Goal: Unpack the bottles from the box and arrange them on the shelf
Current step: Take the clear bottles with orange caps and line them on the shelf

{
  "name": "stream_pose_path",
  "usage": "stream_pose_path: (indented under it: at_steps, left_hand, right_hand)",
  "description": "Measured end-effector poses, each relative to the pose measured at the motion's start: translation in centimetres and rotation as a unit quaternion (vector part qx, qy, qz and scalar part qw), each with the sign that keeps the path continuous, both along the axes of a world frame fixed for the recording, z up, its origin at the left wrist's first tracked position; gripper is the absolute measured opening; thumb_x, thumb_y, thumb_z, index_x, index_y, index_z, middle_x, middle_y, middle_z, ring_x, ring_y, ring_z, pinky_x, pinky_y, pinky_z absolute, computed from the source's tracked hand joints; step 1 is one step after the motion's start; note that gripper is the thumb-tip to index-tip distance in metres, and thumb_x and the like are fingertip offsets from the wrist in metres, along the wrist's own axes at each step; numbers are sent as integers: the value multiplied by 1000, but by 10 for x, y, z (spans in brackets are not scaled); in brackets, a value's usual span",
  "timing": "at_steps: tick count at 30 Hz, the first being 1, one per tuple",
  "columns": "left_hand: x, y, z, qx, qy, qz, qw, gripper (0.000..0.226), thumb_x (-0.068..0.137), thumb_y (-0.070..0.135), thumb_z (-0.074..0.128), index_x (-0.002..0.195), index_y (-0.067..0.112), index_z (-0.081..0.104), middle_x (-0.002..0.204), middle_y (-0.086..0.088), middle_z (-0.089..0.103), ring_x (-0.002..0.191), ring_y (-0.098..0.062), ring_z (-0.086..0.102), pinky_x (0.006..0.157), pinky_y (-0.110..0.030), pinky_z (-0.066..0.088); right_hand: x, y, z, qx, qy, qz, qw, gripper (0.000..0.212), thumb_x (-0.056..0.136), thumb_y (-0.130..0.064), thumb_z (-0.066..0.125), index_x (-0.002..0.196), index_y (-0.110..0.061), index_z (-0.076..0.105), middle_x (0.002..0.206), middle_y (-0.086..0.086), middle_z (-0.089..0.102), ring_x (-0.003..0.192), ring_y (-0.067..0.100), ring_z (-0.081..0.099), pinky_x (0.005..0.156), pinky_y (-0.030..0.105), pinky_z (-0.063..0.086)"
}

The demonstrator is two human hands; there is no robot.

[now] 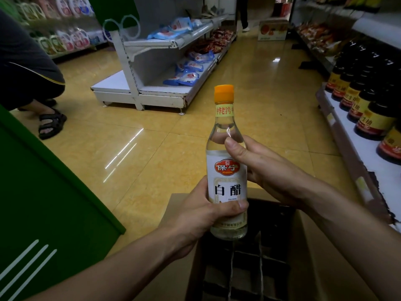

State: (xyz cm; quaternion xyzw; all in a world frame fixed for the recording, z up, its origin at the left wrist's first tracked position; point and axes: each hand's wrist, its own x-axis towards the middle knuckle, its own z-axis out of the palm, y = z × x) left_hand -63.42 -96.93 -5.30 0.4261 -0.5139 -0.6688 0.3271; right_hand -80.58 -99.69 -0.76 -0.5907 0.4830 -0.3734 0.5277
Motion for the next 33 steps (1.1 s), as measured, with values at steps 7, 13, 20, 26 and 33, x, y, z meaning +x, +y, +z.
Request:
stream_pose_path:
  at_steps: [7,13,20,26,33]
  left_hand:
    - [-10,-1,1,1,-42,46,998,53,79,9,85,123,19,59,106,-4,77,97,-19,76,82,-28,62]
    - [-13,20,23,59,-57,38,996,56,81,7,83,127,21,54,111,-7,76,103,-26,74,87,-38,62]
    - [-10,71,76,143,-89,5,986,63,78,18,84,132,28,53,118,-1,75,108,-21,73,98,-50,57]
    - [-3,84,180,166,-115,-32,979,67,78,22,87,133,34,52,117,6,75,108,-14,72,100,-47,56]
    - [-1,83,338,161,-109,-71,978,62,80,21,86,128,38,51,114,8,75,106,-11,72,101,-45,56]
  right_hand:
    - [4,0,-3,11,-29,-34,999,54,85,-69,60,130,-39,61,121,-10,73,114,5,69,109,43,47]
    - [4,26,17,74,-51,-81,993,49,84,-72,61,124,-43,61,116,-4,75,108,14,72,103,49,52]
    - [-4,75,73,163,-58,-78,982,49,81,-62,59,128,-45,57,109,-17,76,100,0,73,87,29,56]
    - [-4,97,169,199,-63,-102,973,57,76,-61,56,130,-44,56,111,-21,74,97,-8,70,77,18,53]
    - [-5,111,334,192,-66,-142,969,46,82,-54,56,126,-44,57,108,-23,74,96,-10,69,72,8,54]
